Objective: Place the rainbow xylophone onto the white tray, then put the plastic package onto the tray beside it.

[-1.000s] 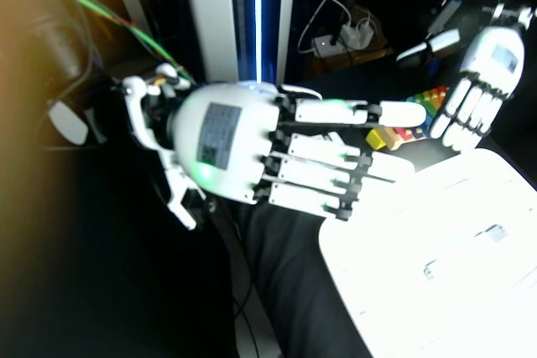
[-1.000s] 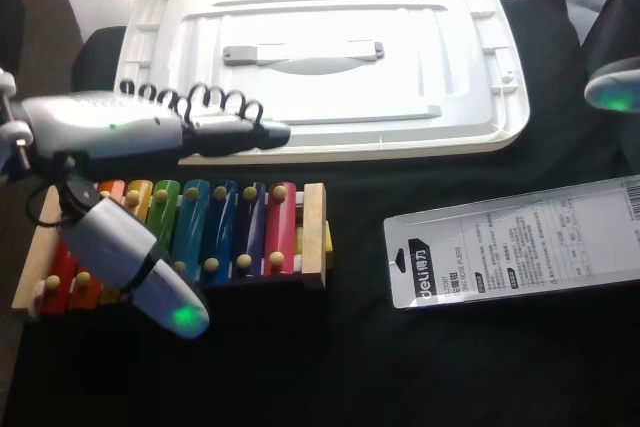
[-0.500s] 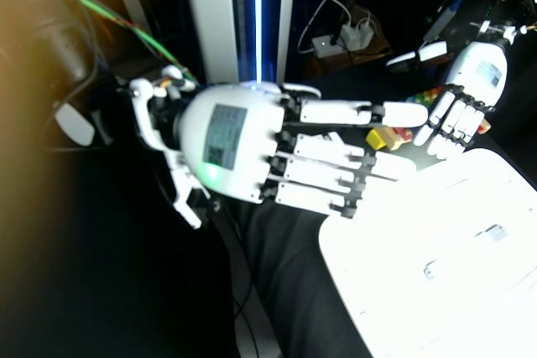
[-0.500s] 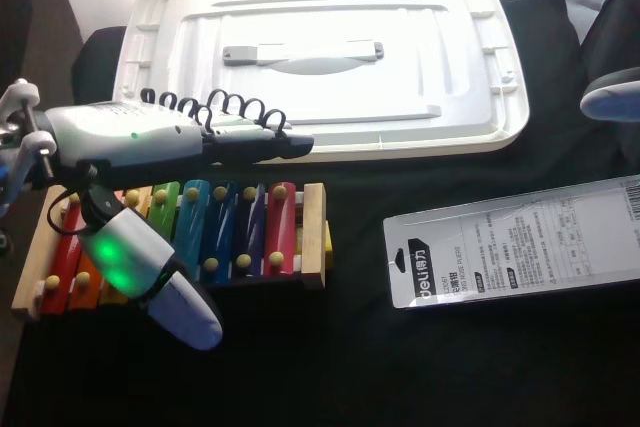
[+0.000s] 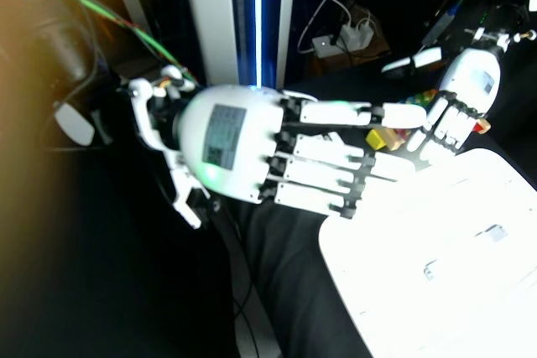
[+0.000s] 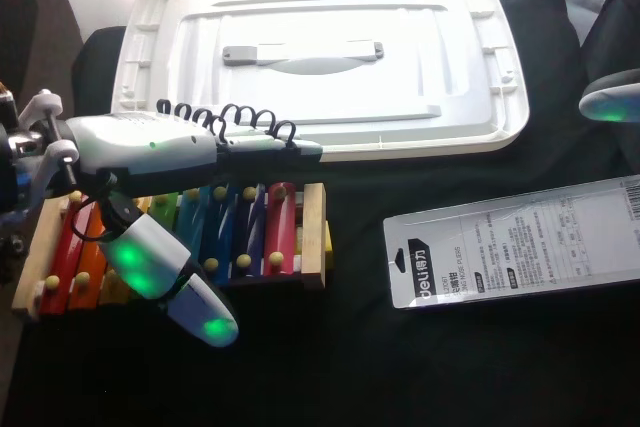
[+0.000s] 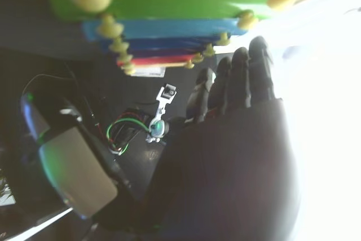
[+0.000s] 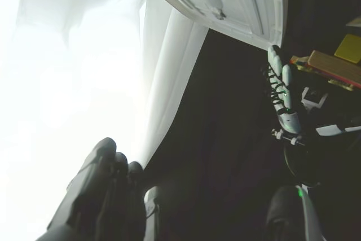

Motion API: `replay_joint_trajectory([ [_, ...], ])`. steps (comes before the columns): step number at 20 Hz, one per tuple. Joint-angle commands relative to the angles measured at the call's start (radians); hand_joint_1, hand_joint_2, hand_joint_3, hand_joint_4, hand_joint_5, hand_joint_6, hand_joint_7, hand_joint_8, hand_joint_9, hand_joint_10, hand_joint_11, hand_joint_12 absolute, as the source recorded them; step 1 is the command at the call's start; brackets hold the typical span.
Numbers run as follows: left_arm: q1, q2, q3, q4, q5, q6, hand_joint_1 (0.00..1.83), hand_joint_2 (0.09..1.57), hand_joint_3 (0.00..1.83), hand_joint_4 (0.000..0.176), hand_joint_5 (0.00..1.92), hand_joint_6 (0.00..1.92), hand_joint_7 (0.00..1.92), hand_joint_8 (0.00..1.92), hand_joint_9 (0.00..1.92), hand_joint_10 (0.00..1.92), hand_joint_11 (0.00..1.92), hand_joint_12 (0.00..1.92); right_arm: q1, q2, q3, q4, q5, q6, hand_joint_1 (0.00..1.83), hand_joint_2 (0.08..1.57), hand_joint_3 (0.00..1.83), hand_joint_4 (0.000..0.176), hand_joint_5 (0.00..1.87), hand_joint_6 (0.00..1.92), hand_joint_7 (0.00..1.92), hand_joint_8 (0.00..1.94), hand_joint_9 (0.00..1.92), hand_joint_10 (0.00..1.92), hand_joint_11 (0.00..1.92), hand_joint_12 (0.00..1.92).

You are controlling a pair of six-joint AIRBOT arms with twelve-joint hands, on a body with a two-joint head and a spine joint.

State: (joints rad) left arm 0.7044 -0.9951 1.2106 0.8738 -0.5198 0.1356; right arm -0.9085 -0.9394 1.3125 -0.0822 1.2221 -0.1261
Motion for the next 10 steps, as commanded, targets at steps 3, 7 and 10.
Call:
replay_joint_trajectory([
  [3, -0.006, -0.012, 0.007, -0.037, -0.066, -0.003, 0.66, 0.58, 0.0, 0.053, 0.0, 0.0, 0.0, 0.0, 0.0, 0.0, 0.05, 0.02, 0.013, -0.001, -0.002, 0.042, 0.116, 0.011, 0.98, 0.74, 0.0, 0.176, 0.09, 0.0, 0.15, 0.0, 0.13, 0.0, 0.18, 0.07],
  [7, 0.005, -0.025, 0.013, -0.037, -0.061, -0.003, 0.64, 0.59, 0.0, 0.051, 0.0, 0.0, 0.0, 0.0, 0.03, 0.01, 0.05, 0.02, 0.013, -0.001, -0.003, 0.042, 0.118, 0.011, 0.99, 0.74, 0.0, 0.176, 0.1, 0.0, 0.18, 0.01, 0.15, 0.01, 0.2, 0.08],
  [10, 0.011, -0.03, 0.014, -0.037, -0.057, -0.003, 0.68, 0.59, 0.0, 0.042, 0.0, 0.0, 0.01, 0.0, 0.04, 0.01, 0.05, 0.03, 0.013, -0.001, -0.005, 0.042, 0.119, 0.011, 0.96, 0.75, 0.0, 0.176, 0.1, 0.0, 0.18, 0.01, 0.15, 0.0, 0.2, 0.08],
])
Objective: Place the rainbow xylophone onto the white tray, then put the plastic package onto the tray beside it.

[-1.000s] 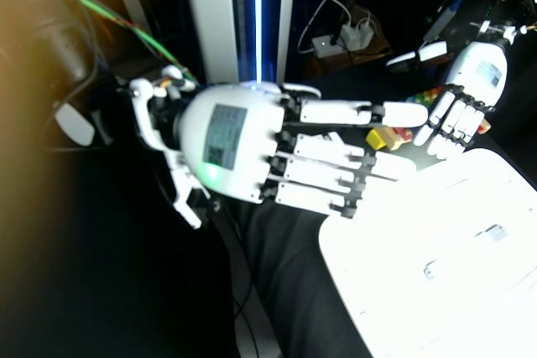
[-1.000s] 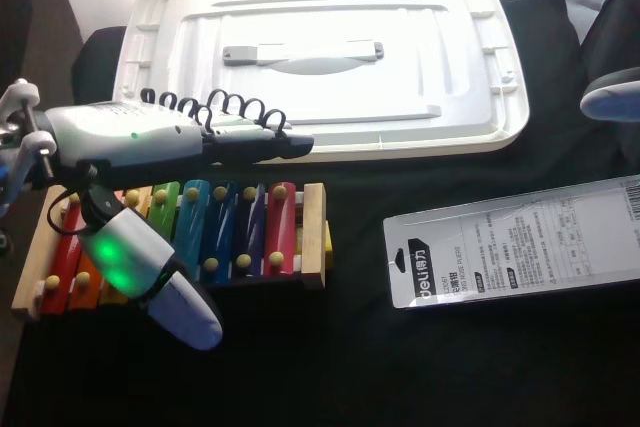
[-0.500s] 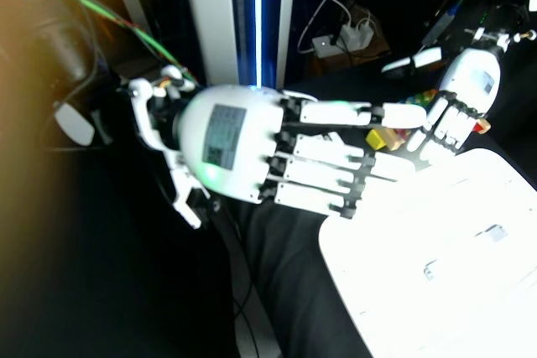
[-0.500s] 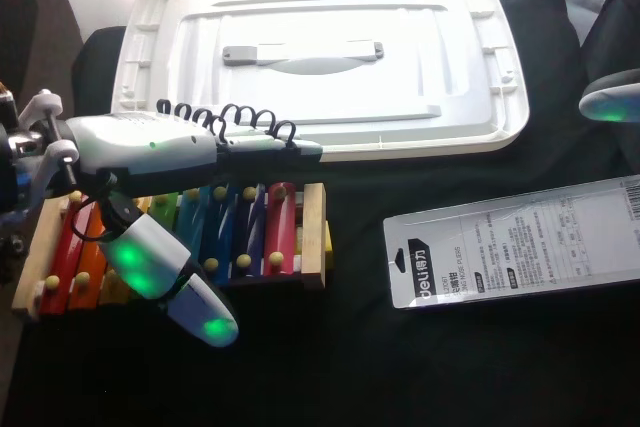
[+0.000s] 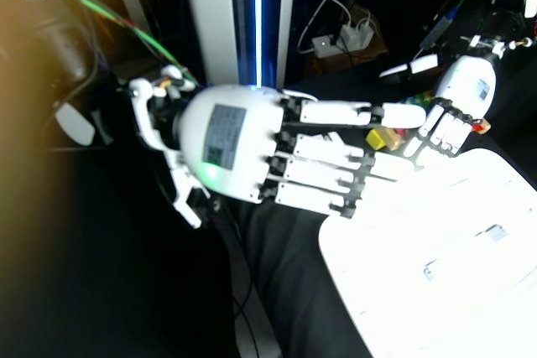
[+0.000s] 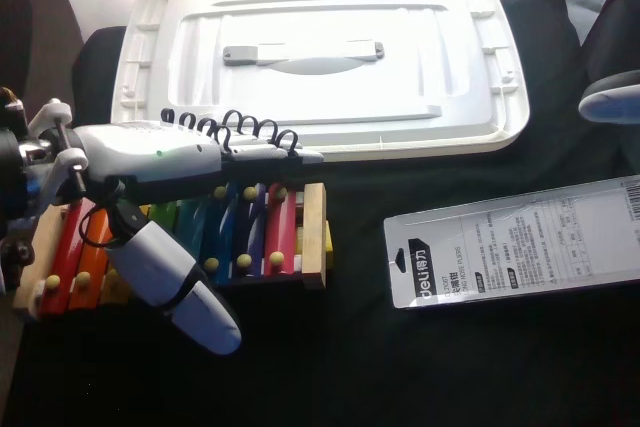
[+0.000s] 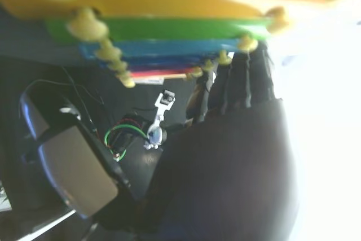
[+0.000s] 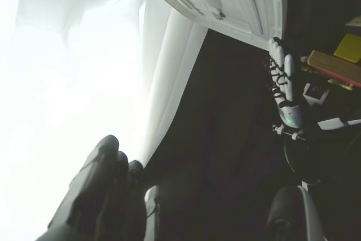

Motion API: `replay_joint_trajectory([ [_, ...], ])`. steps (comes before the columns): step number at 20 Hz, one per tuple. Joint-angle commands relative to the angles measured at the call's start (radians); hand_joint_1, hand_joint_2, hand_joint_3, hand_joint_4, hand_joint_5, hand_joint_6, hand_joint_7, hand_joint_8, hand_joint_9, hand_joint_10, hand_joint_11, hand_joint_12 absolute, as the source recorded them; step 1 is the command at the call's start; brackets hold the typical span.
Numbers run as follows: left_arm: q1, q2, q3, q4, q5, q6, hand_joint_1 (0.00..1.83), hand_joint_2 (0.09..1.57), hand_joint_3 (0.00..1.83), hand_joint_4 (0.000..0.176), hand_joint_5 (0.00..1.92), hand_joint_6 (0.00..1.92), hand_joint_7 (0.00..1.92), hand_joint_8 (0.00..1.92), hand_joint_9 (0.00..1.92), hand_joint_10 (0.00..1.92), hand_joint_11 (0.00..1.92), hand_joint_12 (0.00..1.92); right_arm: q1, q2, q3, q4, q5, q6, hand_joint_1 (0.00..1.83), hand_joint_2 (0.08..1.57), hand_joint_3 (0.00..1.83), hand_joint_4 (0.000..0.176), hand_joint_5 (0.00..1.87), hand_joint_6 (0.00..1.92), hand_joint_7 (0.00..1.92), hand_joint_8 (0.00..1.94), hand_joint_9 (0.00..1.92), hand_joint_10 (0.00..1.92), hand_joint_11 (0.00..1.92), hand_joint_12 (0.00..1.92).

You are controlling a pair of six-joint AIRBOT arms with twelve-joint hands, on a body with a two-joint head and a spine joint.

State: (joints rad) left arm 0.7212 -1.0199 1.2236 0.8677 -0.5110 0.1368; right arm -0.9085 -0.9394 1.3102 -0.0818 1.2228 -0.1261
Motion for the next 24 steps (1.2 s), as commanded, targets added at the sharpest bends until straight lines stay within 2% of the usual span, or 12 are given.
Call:
replay_joint_trajectory([
  [1, -0.002, -0.007, 0.002, -0.031, -0.064, -0.004, 0.73, 0.59, 0.0, 0.056, 0.0, 0.0, 0.02, 0.01, 0.02, 0.0, 0.03, 0.02, 0.013, -0.001, -0.002, 0.041, 0.119, 0.011, 0.96, 0.74, 0.0, 0.176, 0.1, 0.0, 0.19, 0.01, 0.16, 0.01, 0.2, 0.08],
  [2, -0.001, -0.009, 0.003, -0.031, -0.064, -0.004, 0.79, 0.61, 0.01, 0.052, 0.0, 0.0, 0.03, 0.01, 0.03, 0.01, 0.06, 0.03, 0.013, -0.001, -0.002, 0.041, 0.12, 0.011, 0.95, 0.74, 0.0, 0.176, 0.1, 0.0, 0.19, 0.01, 0.16, 0.01, 0.2, 0.08],
  [3, 0.0, -0.009, 0.003, -0.031, -0.06, -0.004, 0.85, 0.69, 0.01, 0.015, 0.0, 0.0, 0.09, 0.01, 0.09, 0.01, 0.11, 0.07, 0.013, -0.001, -0.002, 0.041, 0.12, 0.011, 0.95, 0.74, 0.0, 0.176, 0.09, 0.0, 0.2, 0.01, 0.17, 0.01, 0.21, 0.08],
  [4, 0.0, -0.012, 0.003, -0.029, -0.055, 0.001, 0.99, 0.77, 0.0, 0.027, 0.0, 0.0, 0.12, 0.0, 0.11, 0.01, 0.09, 0.09, 0.013, -0.001, -0.003, 0.041, 0.121, 0.011, 0.94, 0.74, 0.0, 0.176, 0.07, 0.0, 0.2, 0.01, 0.18, 0.01, 0.22, 0.09],
  [6, 0.0, -0.014, 0.003, -0.029, -0.054, 0.004, 1.14, 0.82, 0.01, 0.035, 0.0, 0.0, 0.16, 0.01, 0.14, 0.01, 0.07, 0.1, 0.013, -0.001, -0.003, 0.041, 0.125, 0.011, 0.94, 0.74, 0.0, 0.176, 0.05, 0.0, 0.22, 0.01, 0.2, 0.02, 0.23, 0.09],
  [7, 0.0, -0.014, 0.003, -0.029, -0.054, 0.005, 1.19, 0.85, 0.0, 0.031, 0.0, 0.0, 0.18, 0.02, 0.16, 0.01, 0.01, 0.28, 0.013, -0.001, -0.003, 0.041, 0.126, 0.011, 0.94, 0.74, 0.0, 0.176, 0.04, 0.0, 0.23, 0.01, 0.21, 0.02, 0.24, 0.09],
  [10, 0.002, -0.021, 0.007, -0.029, -0.051, 0.007, 1.3, 0.89, 0.0, 0.015, 0.0, 0.0, 0.21, 0.01, 0.21, 0.01, 0.0, 0.42, 0.013, -0.001, -0.003, 0.041, 0.127, 0.011, 0.96, 0.74, 0.0, 0.176, 0.04, 0.0, 0.22, 0.01, 0.21, 0.01, 0.23, 0.08],
  [12, 0.007, -0.028, 0.012, -0.029, -0.047, 0.007, 1.34, 0.91, 0.0, 0.012, 0.0, 0.0, 0.25, 0.01, 0.24, 0.01, 0.0, 0.49, 0.013, -0.001, -0.004, 0.041, 0.127, 0.011, 0.94, 0.75, 0.0, 0.176, 0.04, 0.0, 0.22, 0.0, 0.21, 0.01, 0.23, 0.08],
  [14, 0.01, -0.029, 0.014, -0.029, -0.044, 0.007, 1.38, 0.92, 0.01, 0.0, 0.0, 0.0, 0.28, 0.01, 0.27, 0.02, 0.0, 0.54, 0.013, -0.001, -0.004, 0.042, 0.127, 0.011, 0.95, 0.76, 0.01, 0.176, 0.04, 0.0, 0.22, 0.0, 0.21, 0.01, 0.23, 0.07],
  [19, 0.012, -0.029, 0.015, -0.03, -0.044, 0.007, 1.42, 0.98, 0.0, 0.0, 0.17, 0.01, 0.41, 0.0, 0.44, 0.01, 0.0, 0.86, 0.013, -0.001, -0.004, 0.042, 0.128, 0.011, 0.96, 0.76, 0.0, 0.176, 0.04, 0.0, 0.22, 0.0, 0.21, 0.0, 0.24, 0.07],
  [23, 0.012, -0.029, 0.017, -0.046, -0.045, 0.023, 1.42, 0.97, 0.0, 0.0, 0.34, 0.01, 0.53, 0.01, 0.57, 0.02, 0.05, 0.98, 0.013, -0.001, -0.004, 0.042, 0.129, 0.011, 0.96, 0.74, 0.0, 0.176, 0.06, 0.01, 0.26, 0.01, 0.25, 0.01, 0.25, 0.07],
  [24, 0.012, -0.028, 0.018, -0.066, -0.045, 0.041, 1.39, 1.0, 0.0, 0.0, 0.43, 0.01, 0.61, 0.01, 0.66, 0.03, 0.14, 0.97, 0.013, -0.001, -0.004, 0.042, 0.13, 0.011, 0.97, 0.74, 0.0, 0.176, 0.06, 0.01, 0.26, 0.01, 0.25, 0.01, 0.26, 0.07],
])
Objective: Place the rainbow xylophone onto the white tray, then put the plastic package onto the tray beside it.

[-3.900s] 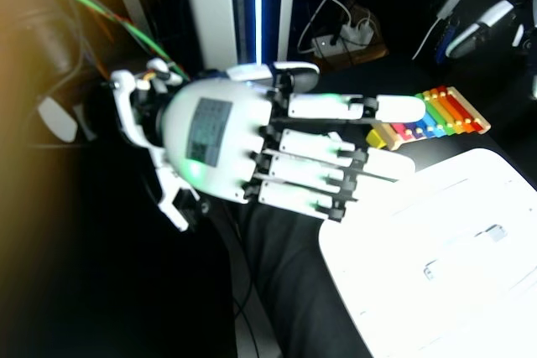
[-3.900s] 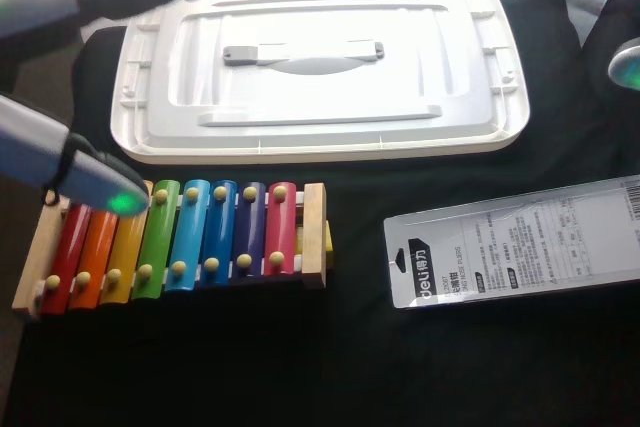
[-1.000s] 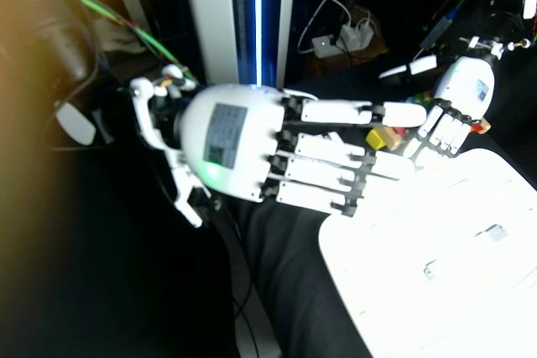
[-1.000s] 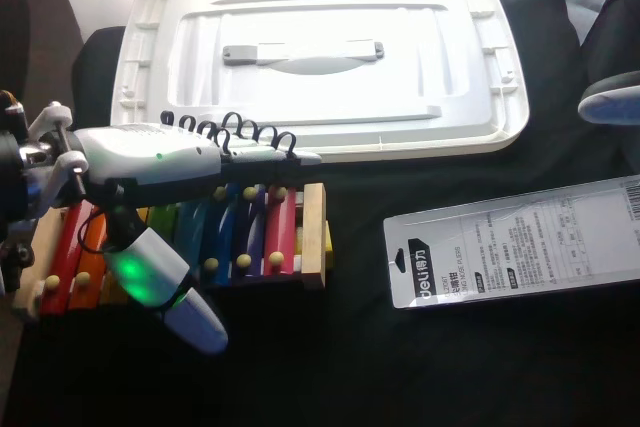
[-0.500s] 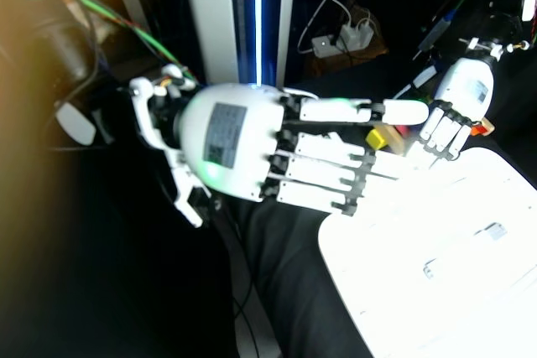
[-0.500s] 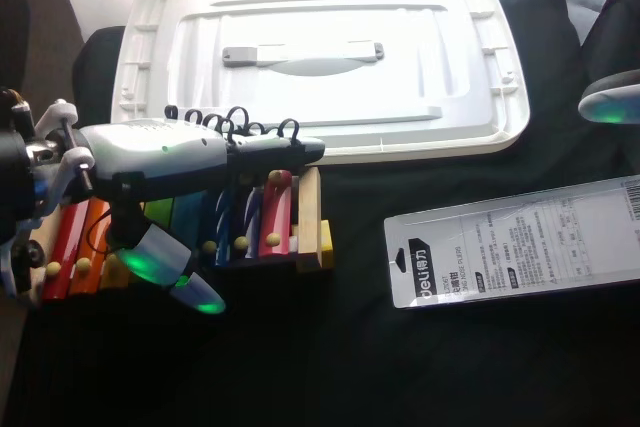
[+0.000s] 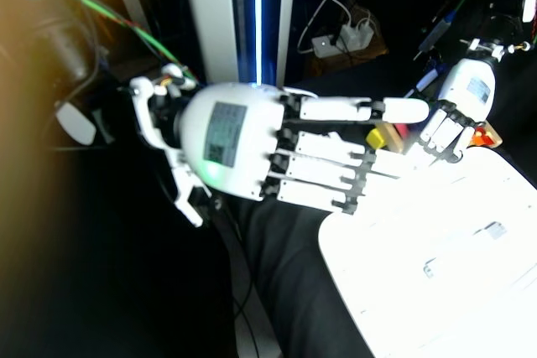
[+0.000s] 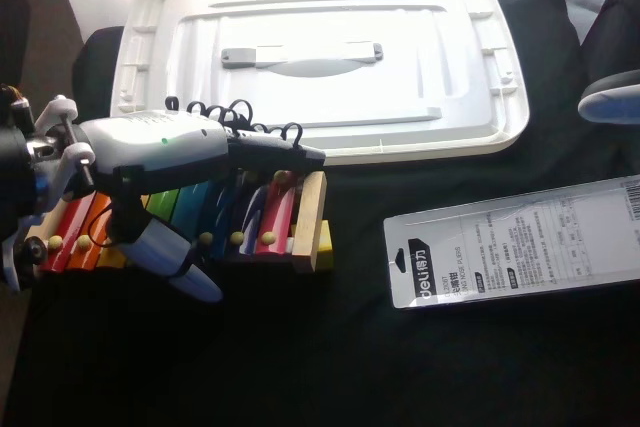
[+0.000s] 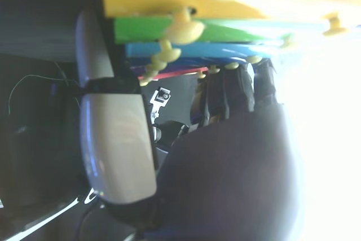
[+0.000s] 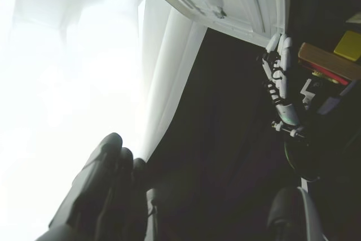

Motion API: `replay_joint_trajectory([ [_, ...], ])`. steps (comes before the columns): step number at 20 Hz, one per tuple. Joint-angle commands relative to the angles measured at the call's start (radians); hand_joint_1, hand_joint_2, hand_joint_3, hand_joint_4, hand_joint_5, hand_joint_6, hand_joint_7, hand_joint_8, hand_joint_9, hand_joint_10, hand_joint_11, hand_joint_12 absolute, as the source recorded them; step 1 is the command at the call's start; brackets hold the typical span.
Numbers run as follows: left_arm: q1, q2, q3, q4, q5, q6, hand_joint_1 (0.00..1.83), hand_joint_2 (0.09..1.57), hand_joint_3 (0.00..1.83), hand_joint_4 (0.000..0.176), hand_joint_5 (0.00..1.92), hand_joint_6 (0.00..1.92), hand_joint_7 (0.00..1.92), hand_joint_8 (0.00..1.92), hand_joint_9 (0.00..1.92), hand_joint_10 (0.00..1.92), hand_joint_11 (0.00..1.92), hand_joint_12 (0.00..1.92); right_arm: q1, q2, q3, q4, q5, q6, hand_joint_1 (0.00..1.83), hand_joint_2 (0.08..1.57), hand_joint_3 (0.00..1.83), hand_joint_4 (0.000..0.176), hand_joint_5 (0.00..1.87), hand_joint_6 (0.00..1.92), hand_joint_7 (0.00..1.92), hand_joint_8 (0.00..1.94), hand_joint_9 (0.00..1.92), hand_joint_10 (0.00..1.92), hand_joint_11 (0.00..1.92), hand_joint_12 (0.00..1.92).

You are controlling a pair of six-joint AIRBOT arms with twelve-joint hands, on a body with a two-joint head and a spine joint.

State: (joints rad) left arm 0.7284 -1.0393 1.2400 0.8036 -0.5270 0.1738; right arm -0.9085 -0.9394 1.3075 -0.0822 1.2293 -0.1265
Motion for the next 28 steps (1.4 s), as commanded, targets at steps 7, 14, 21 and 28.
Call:
replay_joint_trajectory([
  [7, 0.002, -0.011, 0.029, -0.171, -0.012, 0.141, 1.29, 1.29, 0.0, 0.0, 0.59, 1.5, 0.6, 1.58, 0.63, 1.56, 0.39, 1.43, 0.013, -0.001, 0.001, 0.042, 0.123, 0.011, 0.95, 0.73, 0.0, 0.176, 0.08, 0.0, 0.28, 0.01, 0.27, 0.01, 0.27, 0.07],
  [14, -0.031, -0.015, 0.056, -0.279, -0.015, 0.224, 1.3, 1.27, 0.0, 0.0, 0.6, 1.48, 0.65, 1.5, 0.69, 1.49, 0.49, 1.23, 0.013, -0.001, 0.0, 0.042, 0.124, 0.011, 0.98, 0.74, 0.0, 0.176, 0.08, 0.0, 0.29, 0.0, 0.27, 0.01, 0.26, 0.05],
  [21, -0.037, 0.014, 0.035, -0.297, -0.063, 0.228, 1.31, 1.25, 0.0, 0.0, 0.65, 1.47, 0.68, 1.41, 0.7, 1.45, 0.49, 1.14, 0.013, -0.001, 0.0, 0.043, 0.124, 0.011, 0.99, 0.74, 0.0, 0.176, 0.11, 0.01, 0.31, 0.01, 0.28, 0.0, 0.26, 0.04],
  [28, -0.078, 0.058, 0.019, -0.314, -0.13, 0.228, 1.3, 1.25, 0.0, 0.0, 0.6, 1.5, 0.71, 1.39, 0.72, 1.42, 0.44, 1.27, 0.013, -0.001, 0.0, 0.044, 0.124, 0.011, 1.01, 0.73, 0.0, 0.176, 0.11, 0.0, 0.29, 0.0, 0.28, 0.0, 0.27, 0.04],
])
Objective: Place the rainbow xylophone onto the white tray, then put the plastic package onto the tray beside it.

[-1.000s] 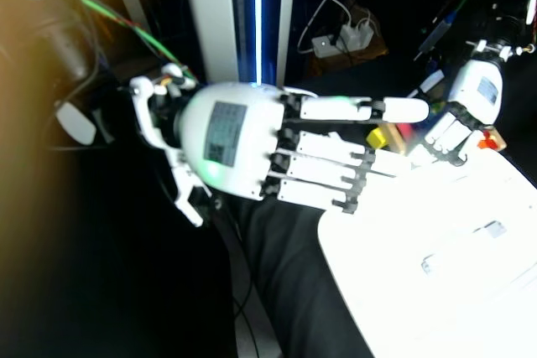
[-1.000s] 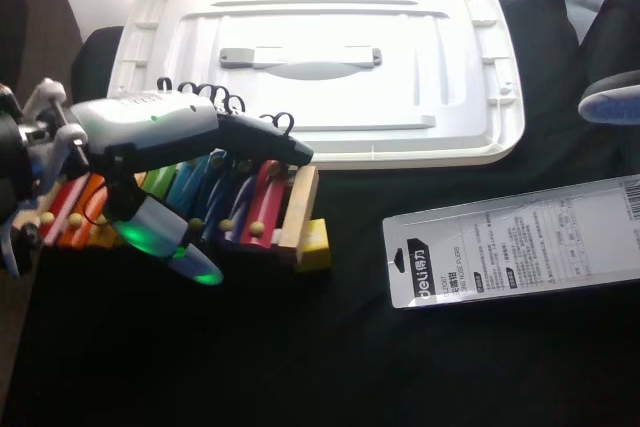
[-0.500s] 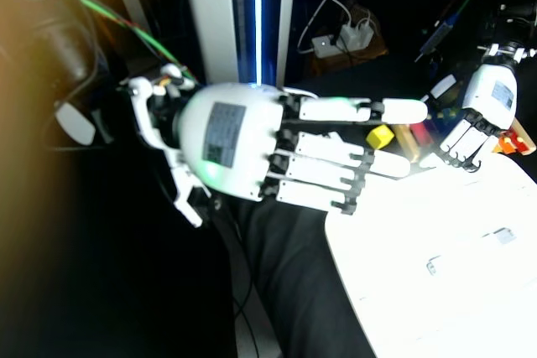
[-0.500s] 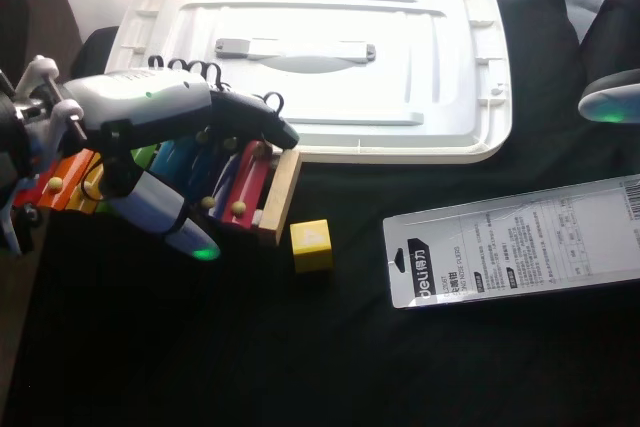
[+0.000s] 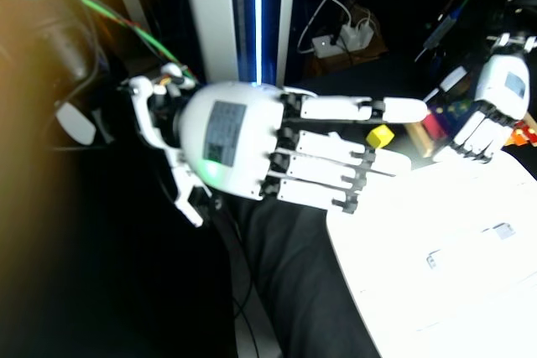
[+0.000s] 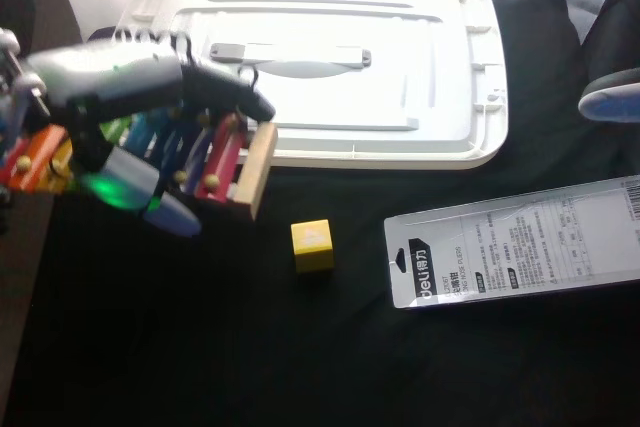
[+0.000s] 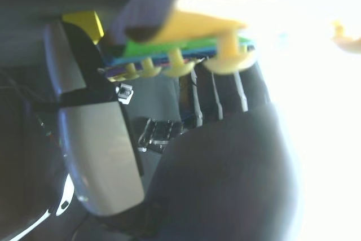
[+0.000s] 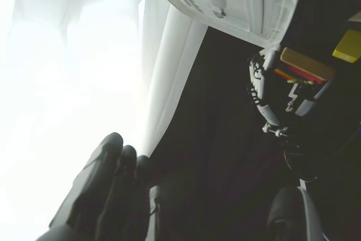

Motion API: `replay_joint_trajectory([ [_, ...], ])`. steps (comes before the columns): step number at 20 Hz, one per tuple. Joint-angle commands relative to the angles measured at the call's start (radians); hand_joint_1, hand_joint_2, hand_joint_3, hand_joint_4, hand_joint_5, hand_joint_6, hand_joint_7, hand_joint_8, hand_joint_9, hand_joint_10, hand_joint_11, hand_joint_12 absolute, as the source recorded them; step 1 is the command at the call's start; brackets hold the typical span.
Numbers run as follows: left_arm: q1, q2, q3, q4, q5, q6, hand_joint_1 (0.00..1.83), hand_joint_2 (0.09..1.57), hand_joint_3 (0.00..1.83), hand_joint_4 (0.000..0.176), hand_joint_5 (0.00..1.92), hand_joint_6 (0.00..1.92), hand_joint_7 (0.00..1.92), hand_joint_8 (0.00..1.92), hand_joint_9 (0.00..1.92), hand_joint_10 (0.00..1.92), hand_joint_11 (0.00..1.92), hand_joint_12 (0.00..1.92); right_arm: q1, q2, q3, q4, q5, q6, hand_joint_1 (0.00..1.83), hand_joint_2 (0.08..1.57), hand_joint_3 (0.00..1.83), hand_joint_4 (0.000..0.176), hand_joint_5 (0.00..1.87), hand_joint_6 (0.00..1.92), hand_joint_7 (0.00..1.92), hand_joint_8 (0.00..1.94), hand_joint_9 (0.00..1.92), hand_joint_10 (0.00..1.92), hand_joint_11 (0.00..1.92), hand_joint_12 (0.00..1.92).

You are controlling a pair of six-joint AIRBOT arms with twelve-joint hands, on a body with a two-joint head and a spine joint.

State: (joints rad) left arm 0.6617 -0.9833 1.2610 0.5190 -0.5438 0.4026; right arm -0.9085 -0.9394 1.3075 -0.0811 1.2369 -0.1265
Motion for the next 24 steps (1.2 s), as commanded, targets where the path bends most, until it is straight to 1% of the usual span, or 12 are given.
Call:
replay_joint_trajectory([
  [1, -0.018, 0.008, -0.002, -0.036, -0.125, -0.001, 1.31, 1.24, 0.0, 0.0, 0.62, 1.47, 0.74, 1.36, 0.73, 1.43, 0.45, 1.33, 0.013, -0.001, 0.0, 0.043, 0.117, 0.011, 1.0, 0.73, 0.0, 0.176, 0.11, 0.0, 0.29, 0.0, 0.28, 0.0, 0.27, 0.04],
  [4, -0.059, 0.028, 0.0, -0.051, -0.139, 0.015, 1.32, 1.25, 0.0, 0.0, 0.6, 1.41, 0.71, 1.45, 0.72, 1.49, 0.43, 1.42, 0.013, -0.001, 0.0, 0.043, 0.117, 0.011, 1.0, 0.75, 0.01, 0.176, 0.1, 0.0, 0.29, 0.0, 0.28, 0.0, 0.27, 0.04],
  [7, -0.144, 0.029, 0.025, -0.019, -0.102, 0.018, 1.33, 1.25, 0.0, 0.0, 0.6, 1.38, 0.75, 1.47, 0.7, 1.47, 0.34, 1.32, 0.013, -0.001, 0.001, 0.043, 0.117, 0.011, 1.01, 0.74, 0.0, 0.174, 0.1, 0.0, 0.29, 0.0, 0.29, 0.0, 0.28, 0.04],
  [8, -0.172, 0.026, 0.036, -0.012, -0.084, 0.018, 1.44, 1.21, 0.0, 0.0, 0.52, 1.08, 0.72, 1.46, 0.7, 1.44, 0.35, 1.35, 0.013, -0.001, 0.002, 0.043, 0.117, 0.011, 1.01, 0.74, 0.0, 0.174, 0.1, 0.0, 0.31, 0.01, 0.29, 0.01, 0.28, 0.04],
  [12, -0.278, -0.017, 0.087, 0.044, 0.015, 0.025, 1.47, 1.18, 0.0, 0.0, 0.56, 0.87, 0.74, 1.33, 0.76, 1.42, 0.42, 1.42, 0.013, -0.009, 0.005, 0.043, 0.117, 0.011, 0.97, 0.72, 0.0, 0.176, 0.11, 0.0, 0.32, 0.01, 0.3, 0.0, 0.3, 0.04],
  [17, -0.35, -0.131, 0.197, 0.062, 0.094, 0.026, 1.47, 1.16, 0.0, 0.0, 0.58, 0.83, 0.73, 1.31, 0.85, 1.32, 0.71, 1.24, 0.013, -0.021, 0.01, 0.043, 0.117, 0.011, 0.99, 0.72, 0.0, 0.176, 0.09, 0.0, 0.26, 0.0, 0.29, 0.0, 0.28, 0.03],
  [18, -0.352, -0.151, 0.217, 0.049, 0.099, 0.026, 1.35, 1.21, 0.01, 0.0, 0.63, 1.3, 0.73, 1.34, 0.81, 1.36, 0.7, 1.25, 0.013, -0.022, 0.01, 0.043, 0.118, 0.011, 0.96, 0.72, 0.0, 0.176, 0.09, 0.0, 0.29, 0.01, 0.3, 0.0, 0.29, 0.03],
  [19, -0.353, -0.193, 0.266, 0.01, 0.102, 0.026, 1.45, 1.2, 0.0, 0.0, 0.55, 1.06, 0.68, 1.39, 0.8, 1.4, 0.68, 1.28, 0.013, -0.024, 0.012, 0.042, 0.12, 0.011, 0.94, 0.73, 0.0, 0.175, 0.09, 0.0, 0.31, 0.02, 0.31, 0.01, 0.29, 0.03],
  [21, -0.355, -0.229, 0.301, -0.002, 0.118, 0.026, 1.58, 1.15, 0.0, 0.0, 0.57, 0.92, 0.67, 1.37, 0.79, 1.35, 0.77, 1.42, 0.013, -0.028, 0.013, 0.042, 0.122, 0.011, 0.9, 0.73, 0.0, 0.162, 0.09, 0.0, 0.32, 0.02, 0.32, 0.01, 0.3, 0.04],
  [22, -0.357, -0.251, 0.322, -0.002, 0.131, 0.027, 1.61, 1.14, 0.0, 0.0, 0.58, 0.88, 0.65, 1.38, 0.76, 1.35, 0.81, 1.46, 0.013, -0.031, 0.015, 0.042, 0.124, 0.011, 0.89, 0.73, 0.0, 0.166, 0.09, 0.0, 0.31, 0.01, 0.31, 0.0, 0.29, 0.03],
  [23, -0.36, -0.281, 0.347, -0.002, 0.143, 0.027, 1.48, 1.16, 0.0, 0.0, 0.61, 0.8, 0.72, 1.33, 0.83, 1.32, 0.64, 1.24, 0.013, -0.035, 0.019, 0.042, 0.126, 0.011, 0.89, 0.71, 0.0, 0.171, 0.09, 0.0, 0.32, 0.01, 0.31, 0.0, 0.3, 0.04],
  [24, -0.361, -0.305, 0.369, -0.005, 0.148, 0.027, 1.48, 1.15, 0.0, 0.0, 0.66, 0.8, 0.79, 1.28, 0.84, 1.28, 0.63, 1.22, 0.013, -0.04, 0.023, 0.042, 0.129, 0.011, 0.9, 0.72, 0.0, 0.175, 0.09, 0.0, 0.32, 0.01, 0.31, 0.0, 0.31, 0.04],
])
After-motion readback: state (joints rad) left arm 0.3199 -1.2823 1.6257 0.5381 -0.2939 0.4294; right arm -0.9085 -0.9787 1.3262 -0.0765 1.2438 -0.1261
